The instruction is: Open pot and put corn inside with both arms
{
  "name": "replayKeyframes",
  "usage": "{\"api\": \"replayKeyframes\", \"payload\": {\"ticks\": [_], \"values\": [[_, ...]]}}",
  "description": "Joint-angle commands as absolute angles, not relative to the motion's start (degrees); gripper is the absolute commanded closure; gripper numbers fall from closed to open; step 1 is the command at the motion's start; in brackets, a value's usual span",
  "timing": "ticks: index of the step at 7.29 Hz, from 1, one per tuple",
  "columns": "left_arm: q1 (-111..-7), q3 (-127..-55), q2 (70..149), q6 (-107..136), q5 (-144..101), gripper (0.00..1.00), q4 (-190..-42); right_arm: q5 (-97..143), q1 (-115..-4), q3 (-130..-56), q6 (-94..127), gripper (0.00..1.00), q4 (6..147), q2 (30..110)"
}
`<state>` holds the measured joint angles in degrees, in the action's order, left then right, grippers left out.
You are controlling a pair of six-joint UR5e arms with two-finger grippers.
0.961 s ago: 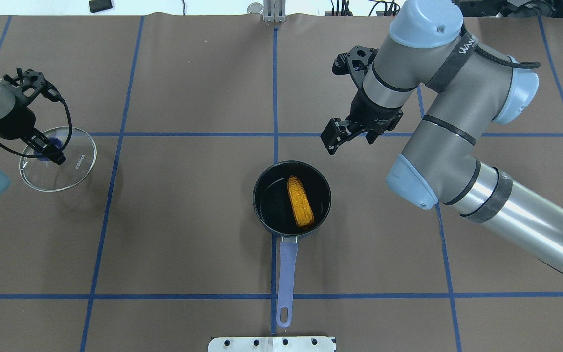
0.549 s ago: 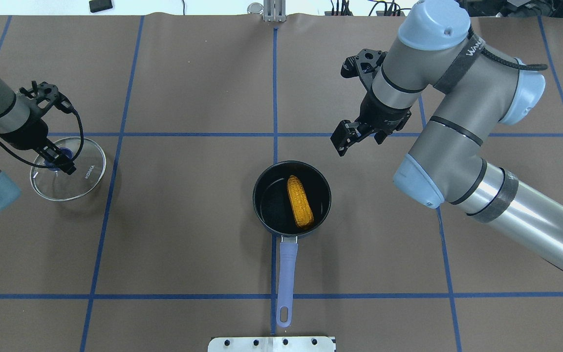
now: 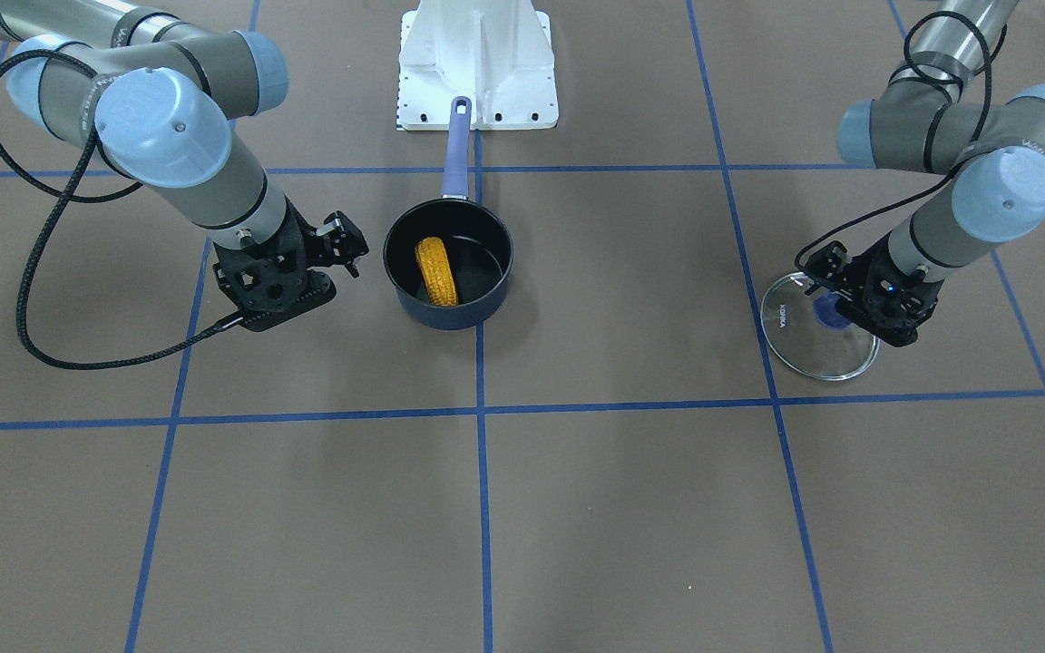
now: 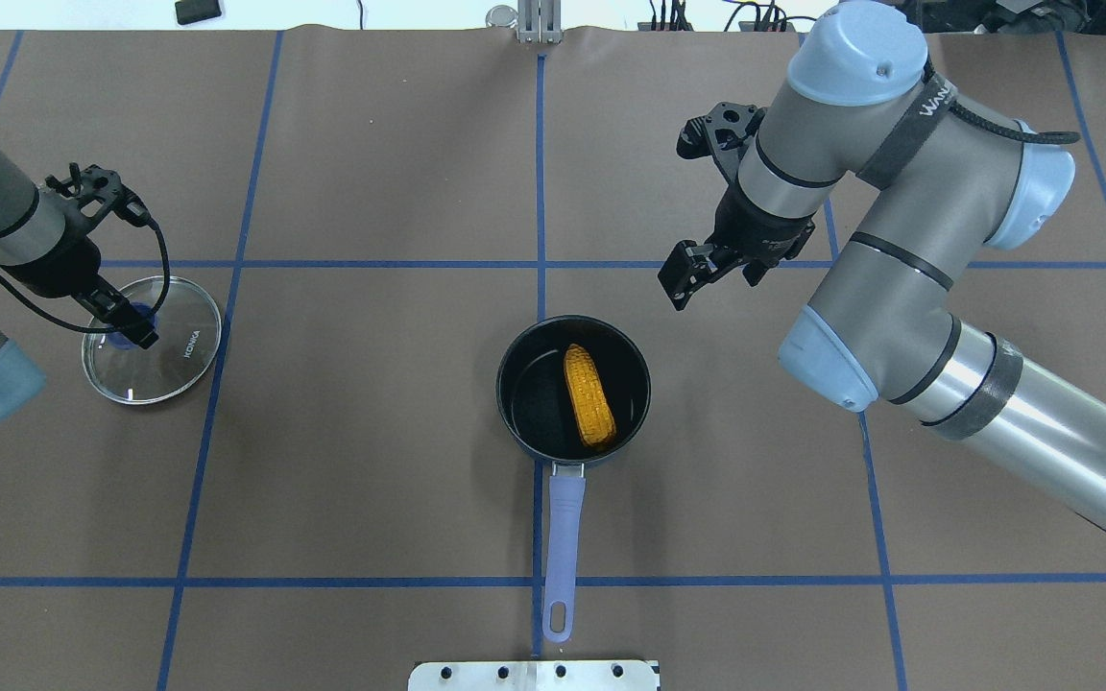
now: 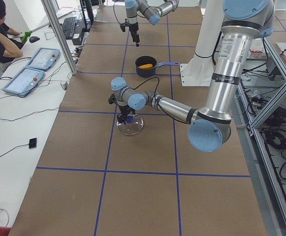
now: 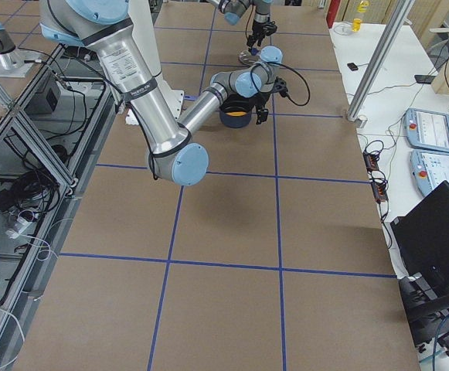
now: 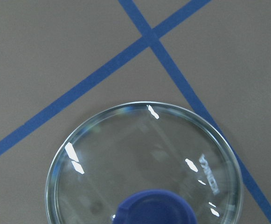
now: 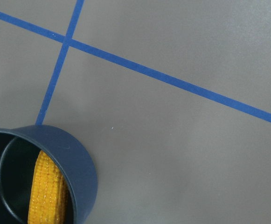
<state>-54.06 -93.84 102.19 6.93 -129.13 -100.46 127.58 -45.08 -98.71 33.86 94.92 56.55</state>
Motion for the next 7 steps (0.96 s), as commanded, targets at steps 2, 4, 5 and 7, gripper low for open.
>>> {"api": "replayKeyframes", "payload": {"ticks": [2, 4, 5, 7], "values": [[-61.4, -97.6, 101.7, 6.9, -131.0, 0.01, -99.3, 127.3, -49.5, -98.4, 29.4, 0.00, 94.8, 57.9], [-74.0, -94.3, 100.6, 2.8, -131.1, 0.00, -97.0, 125.4, -56.5, -99.3, 28.4, 0.00, 94.7, 63.3], [-78.5, -90.0, 100.5, -2.9, -131.7, 0.00, -96.7, 125.1, -60.7, -99.1, 28.4, 0.00, 93.7, 64.7], [-83.3, -84.9, 96.7, -6.9, -138.5, 0.00, -97.6, 124.5, -71.3, -98.6, 28.0, 0.00, 93.7, 66.7]]}}
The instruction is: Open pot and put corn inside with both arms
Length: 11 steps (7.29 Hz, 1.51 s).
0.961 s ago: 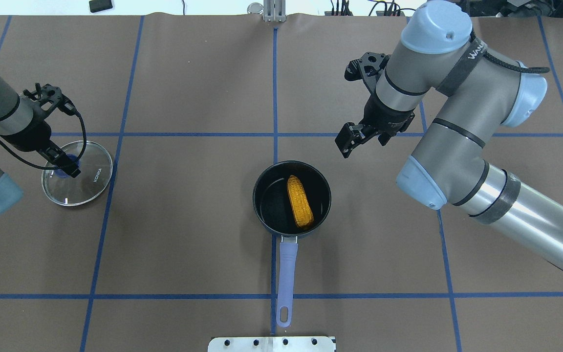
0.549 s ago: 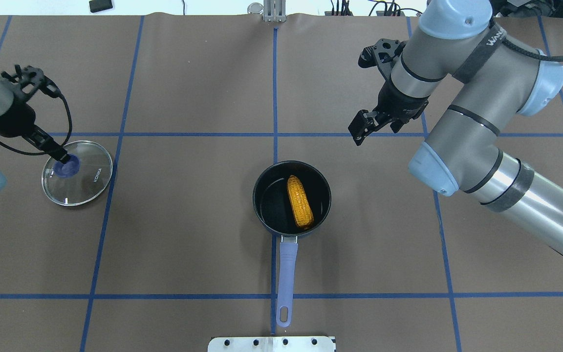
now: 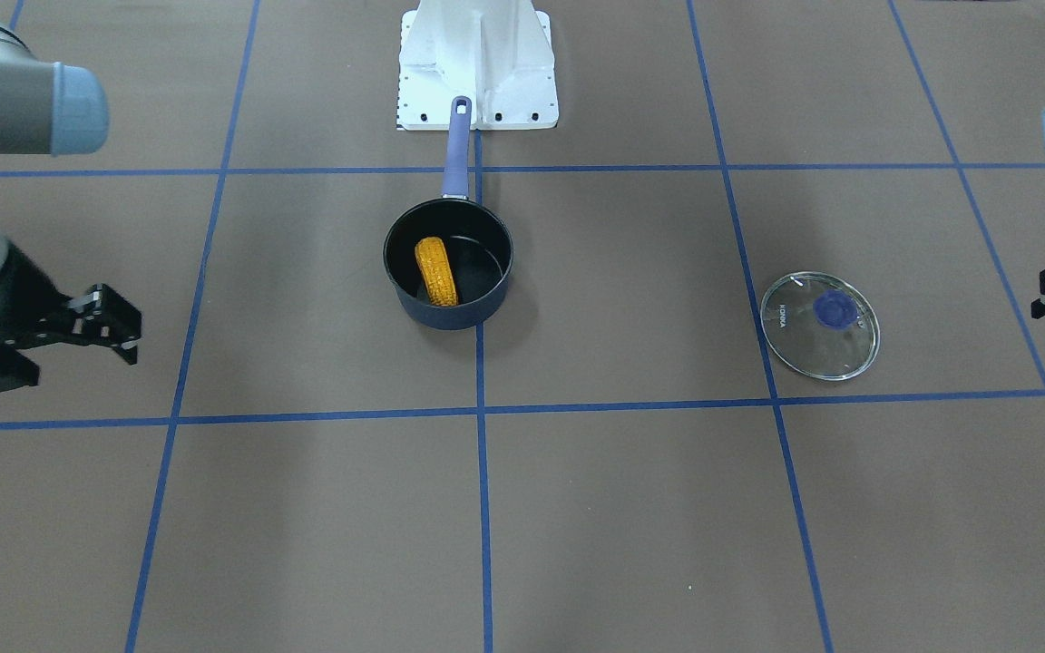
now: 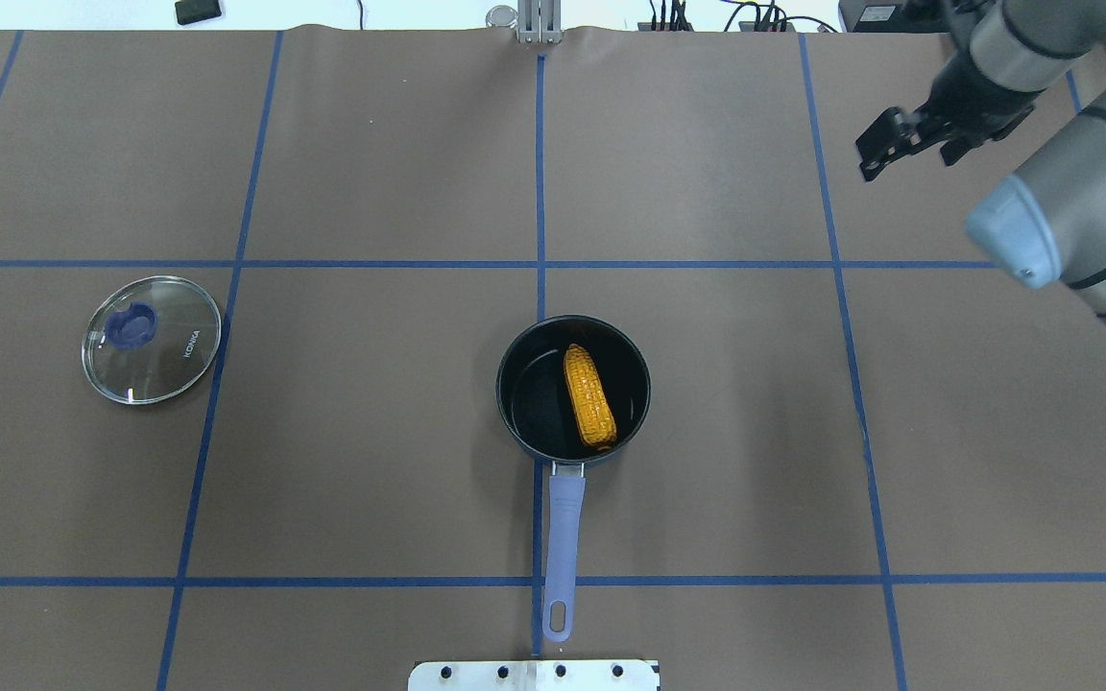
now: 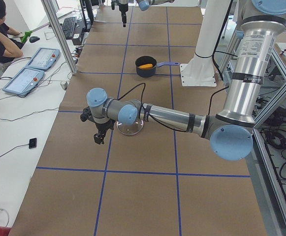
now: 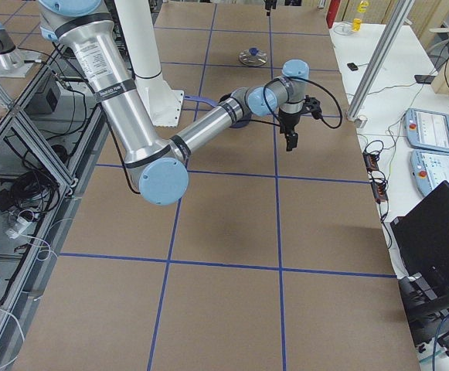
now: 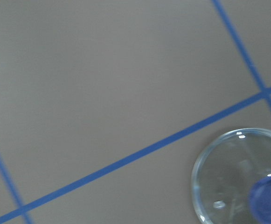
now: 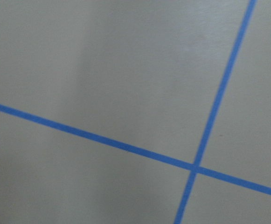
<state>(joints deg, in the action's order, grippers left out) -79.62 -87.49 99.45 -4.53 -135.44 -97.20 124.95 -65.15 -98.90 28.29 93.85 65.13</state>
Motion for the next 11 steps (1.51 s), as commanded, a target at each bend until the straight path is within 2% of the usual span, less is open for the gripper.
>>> {"api": "replayKeyframes", "payload": {"ticks": [1, 3, 7, 11], "values": [[-85.7, -84.9, 94.3, -9.3, -138.4, 0.00, -97.9, 121.2, -73.7, -96.8, 24.5, 0.00, 94.6, 66.1], [-89.0, -84.8, 93.8, -10.8, -137.9, 0.00, -97.5, 121.9, -80.0, -94.0, 11.0, 0.00, 97.3, 68.1], [-89.4, -84.3, 93.8, -10.8, -137.1, 0.00, -97.1, 129.9, -81.5, -94.7, 11.5, 0.00, 98.3, 81.0], [-89.3, -83.9, 93.9, -10.6, -137.2, 0.00, -97.0, 130.7, -82.6, -94.7, 11.4, 0.00, 98.2, 83.5]]}}
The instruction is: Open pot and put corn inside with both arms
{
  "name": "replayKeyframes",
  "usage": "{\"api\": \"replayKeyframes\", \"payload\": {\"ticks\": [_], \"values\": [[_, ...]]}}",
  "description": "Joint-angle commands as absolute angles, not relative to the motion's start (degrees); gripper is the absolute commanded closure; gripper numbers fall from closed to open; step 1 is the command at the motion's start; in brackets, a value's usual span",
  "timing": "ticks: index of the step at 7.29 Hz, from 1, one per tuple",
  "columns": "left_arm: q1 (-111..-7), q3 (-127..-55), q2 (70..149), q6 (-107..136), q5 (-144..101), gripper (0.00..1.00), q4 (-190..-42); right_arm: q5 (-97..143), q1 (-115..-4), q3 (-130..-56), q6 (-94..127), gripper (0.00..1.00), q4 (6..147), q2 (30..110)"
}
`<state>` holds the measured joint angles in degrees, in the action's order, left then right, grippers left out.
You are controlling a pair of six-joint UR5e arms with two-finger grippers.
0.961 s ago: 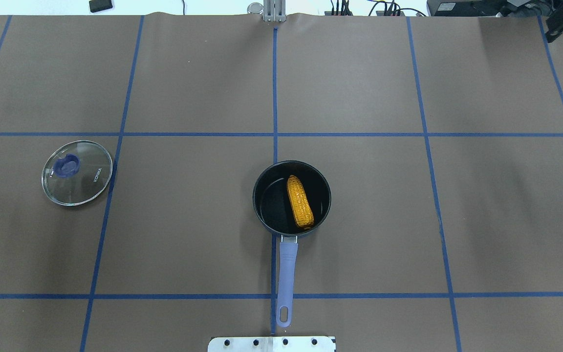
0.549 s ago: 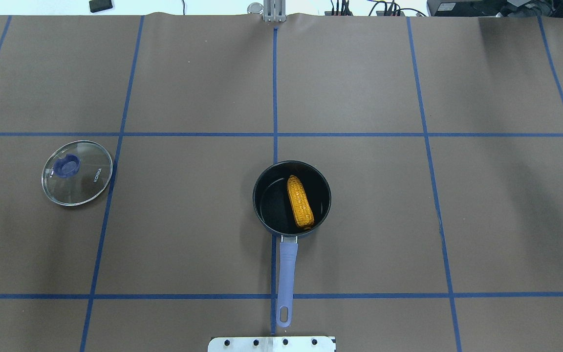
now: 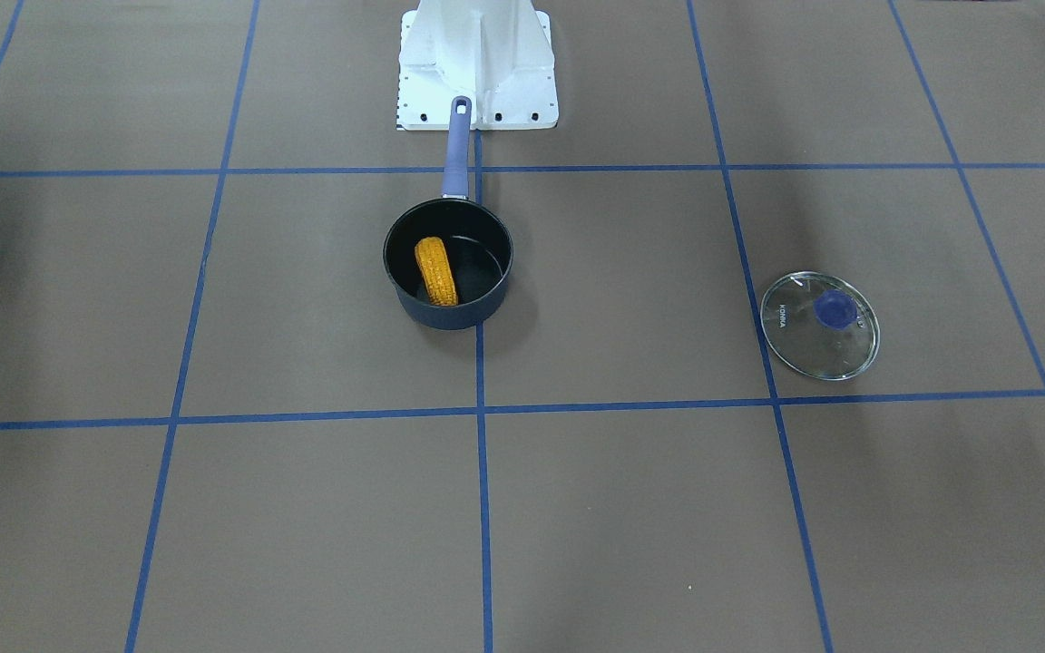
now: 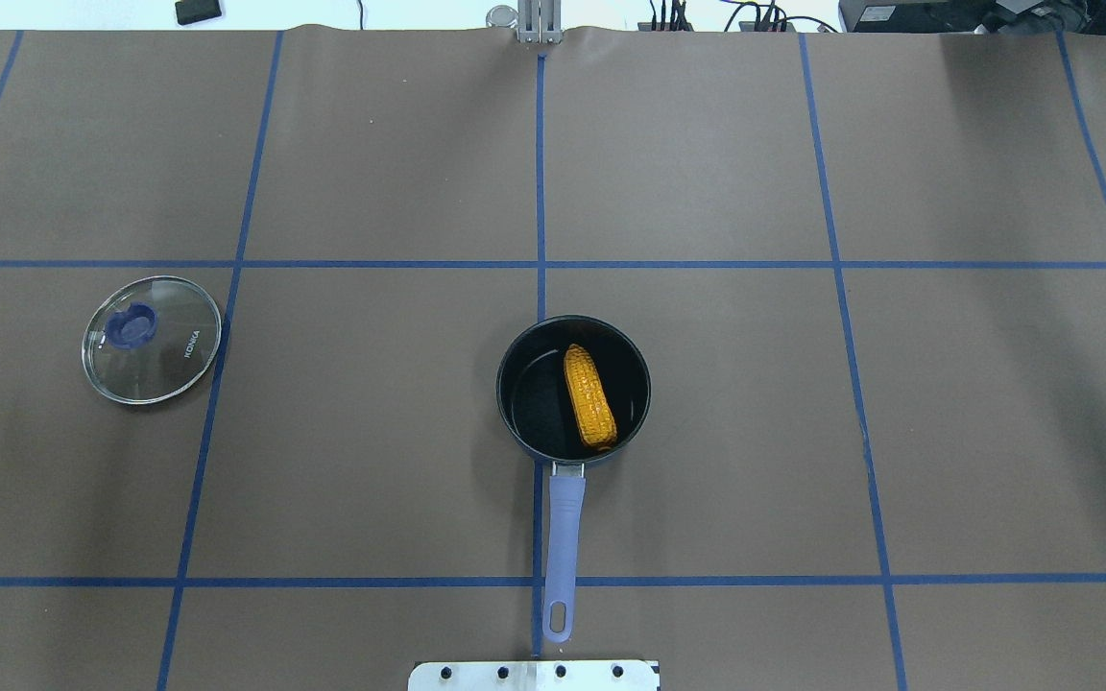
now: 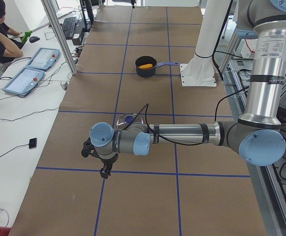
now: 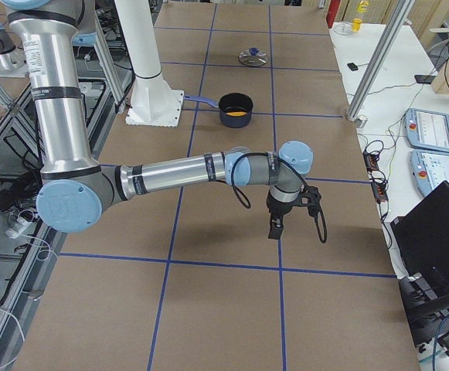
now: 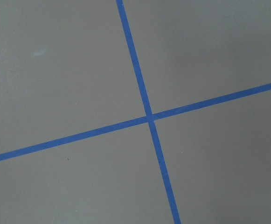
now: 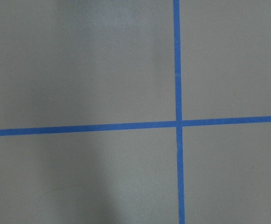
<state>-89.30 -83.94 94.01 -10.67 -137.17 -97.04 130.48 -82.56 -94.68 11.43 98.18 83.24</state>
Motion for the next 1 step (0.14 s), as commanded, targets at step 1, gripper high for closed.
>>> {"api": "replayKeyframes", "payload": {"ticks": [1], "values": [[-89.3, -83.9, 93.7, -10.6, -137.2, 0.00, -97.0, 130.7, -82.6, -94.7, 11.4, 0.00, 97.8, 83.6]]}}
